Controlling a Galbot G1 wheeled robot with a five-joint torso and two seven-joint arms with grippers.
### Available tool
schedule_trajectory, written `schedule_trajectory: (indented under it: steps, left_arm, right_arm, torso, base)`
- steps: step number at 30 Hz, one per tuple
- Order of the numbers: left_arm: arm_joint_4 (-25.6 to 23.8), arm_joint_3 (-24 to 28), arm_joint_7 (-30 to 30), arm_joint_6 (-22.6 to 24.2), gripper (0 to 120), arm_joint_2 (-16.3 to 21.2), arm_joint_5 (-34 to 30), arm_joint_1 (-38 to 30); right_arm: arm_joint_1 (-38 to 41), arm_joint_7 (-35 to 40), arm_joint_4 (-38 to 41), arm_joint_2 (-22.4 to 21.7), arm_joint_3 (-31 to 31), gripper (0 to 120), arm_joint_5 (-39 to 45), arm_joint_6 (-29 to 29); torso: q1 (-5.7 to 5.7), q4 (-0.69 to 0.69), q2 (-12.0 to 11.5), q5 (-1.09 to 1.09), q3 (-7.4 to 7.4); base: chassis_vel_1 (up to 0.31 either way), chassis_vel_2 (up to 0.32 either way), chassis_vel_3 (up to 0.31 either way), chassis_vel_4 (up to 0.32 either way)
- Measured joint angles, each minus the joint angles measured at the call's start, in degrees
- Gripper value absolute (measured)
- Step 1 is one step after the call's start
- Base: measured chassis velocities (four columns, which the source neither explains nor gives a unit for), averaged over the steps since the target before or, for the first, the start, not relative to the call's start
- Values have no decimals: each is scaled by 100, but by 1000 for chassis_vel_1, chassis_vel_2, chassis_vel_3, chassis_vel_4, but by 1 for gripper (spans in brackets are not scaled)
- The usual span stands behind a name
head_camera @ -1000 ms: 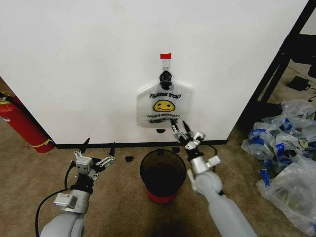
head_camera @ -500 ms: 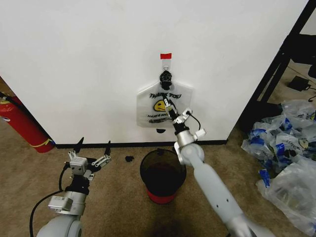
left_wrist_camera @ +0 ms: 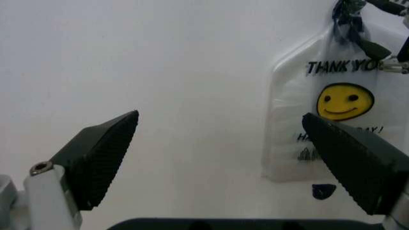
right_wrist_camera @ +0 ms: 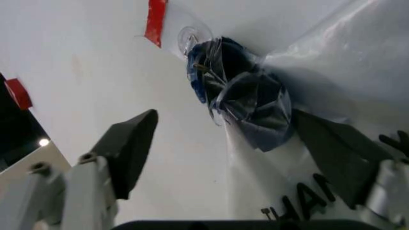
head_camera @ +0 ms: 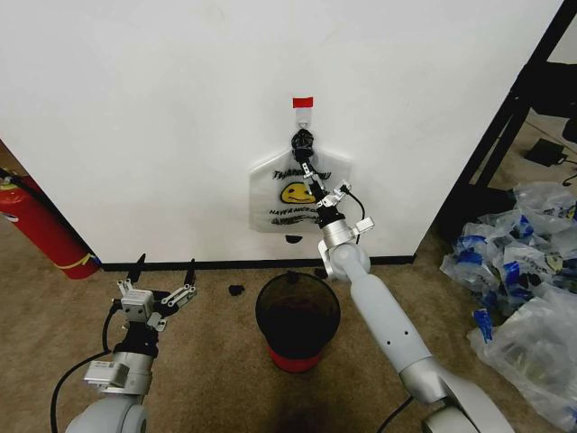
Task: Pick up the garbage bag from the wall and place it over the trash bin.
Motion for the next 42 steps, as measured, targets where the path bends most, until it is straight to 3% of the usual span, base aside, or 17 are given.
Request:
schedule_trajectory:
  steps: [11, 14, 21, 31, 36, 42]
  left_arm:
    - [51, -78, -8, -63, 100, 12, -18, 16]
    - [53, -86, -11, -67, 100, 14, -20, 16]
    - [57, -55, -13, -73, 100, -7, -12, 10]
    - [57, -55, -18, -112, 100, -4, 4, 33]
    - [0, -72, -43, -121, 100, 32, -17, 39]
    - [-45, -68, -53, -113, 100, 47, -31, 19]
  right_arm:
    - [186, -101, -301, 92, 112, 34, -102, -37]
    - [187, -101, -297, 95, 127, 29, -107, -37]
    - [133, -106, -227, 42, 172, 1, -191, -28]
    - [-114, -167, -20, -94, 183, 0, -379, -12]
    - [-718, -273, 487, -480, 75, 0, -565, 13]
    - [-1653, -831, 1044, -1275, -20, 0, -860, 18]
  torso:
    - [0, 1, 0, 0, 0]
    - [0, 0, 0, 0, 0]
    - [0, 0, 0, 0, 0]
    - [0, 1, 0, 0, 0]
    - [0, 1, 0, 1, 0]
    - [0, -1, 0, 3, -1]
  base:
    - [0, 0, 0, 0]
    - [0, 0, 0, 0]
    - [0, 0, 0, 0]
    - [0, 0, 0, 0]
    - [0, 0, 0, 0]
    - [0, 0, 0, 0]
